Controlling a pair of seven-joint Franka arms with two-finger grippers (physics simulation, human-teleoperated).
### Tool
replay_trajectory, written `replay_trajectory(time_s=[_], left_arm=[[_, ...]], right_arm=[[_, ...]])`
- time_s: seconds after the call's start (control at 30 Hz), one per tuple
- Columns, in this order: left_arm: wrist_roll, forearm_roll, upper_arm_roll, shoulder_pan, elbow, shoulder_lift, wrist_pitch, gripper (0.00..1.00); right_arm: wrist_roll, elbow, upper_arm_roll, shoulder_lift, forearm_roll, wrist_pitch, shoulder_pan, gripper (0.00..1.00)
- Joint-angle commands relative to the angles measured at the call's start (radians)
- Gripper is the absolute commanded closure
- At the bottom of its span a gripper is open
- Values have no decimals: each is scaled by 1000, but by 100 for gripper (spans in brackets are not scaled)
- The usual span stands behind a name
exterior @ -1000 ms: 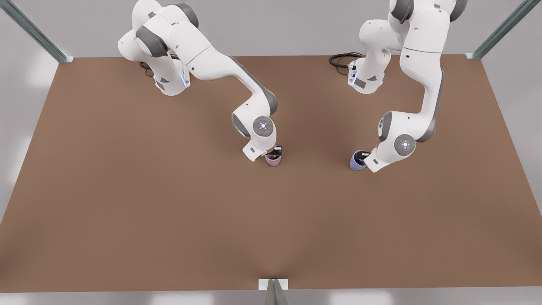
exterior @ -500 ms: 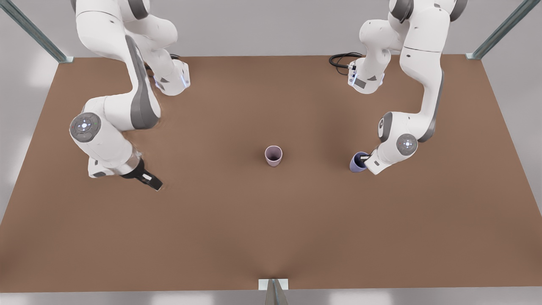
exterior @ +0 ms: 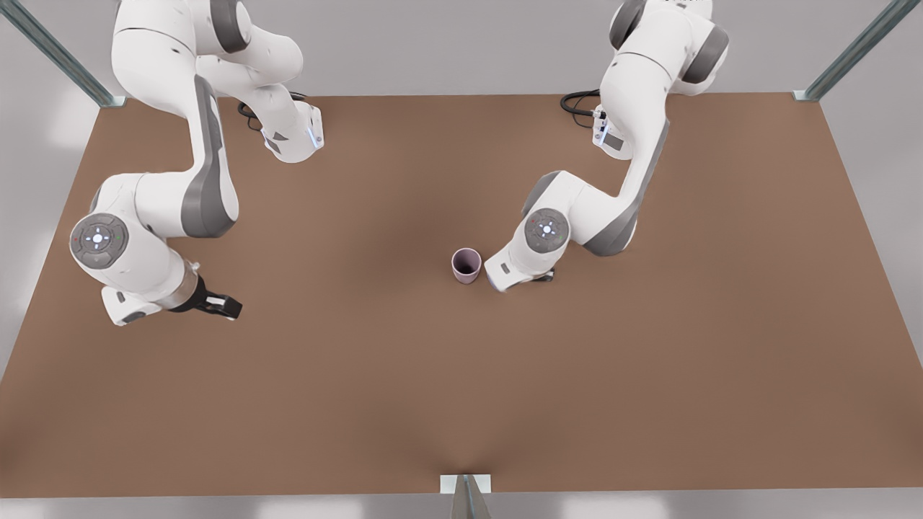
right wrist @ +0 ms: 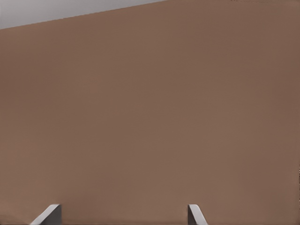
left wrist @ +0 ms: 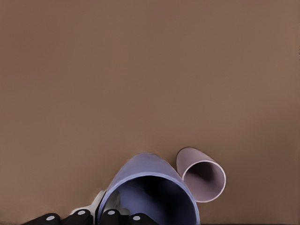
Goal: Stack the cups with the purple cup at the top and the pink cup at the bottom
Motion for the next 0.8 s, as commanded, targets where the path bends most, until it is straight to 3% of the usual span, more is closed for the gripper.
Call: replay_trajectory(time_s=[0.0,0.3,0.77], left_arm=[[-525,-56,1,-20,15,7,-109,79],[-629,-87,-1,-106,22,44,84,79],[-614,-80,1,-127,-31,56,80,79]], right_arm=[[-268,3,-4,7,19,-6,-2,0],[-266,3,-6,12,23,8,-1,0],[-265,3,-6,29,22,51,-1,0]])
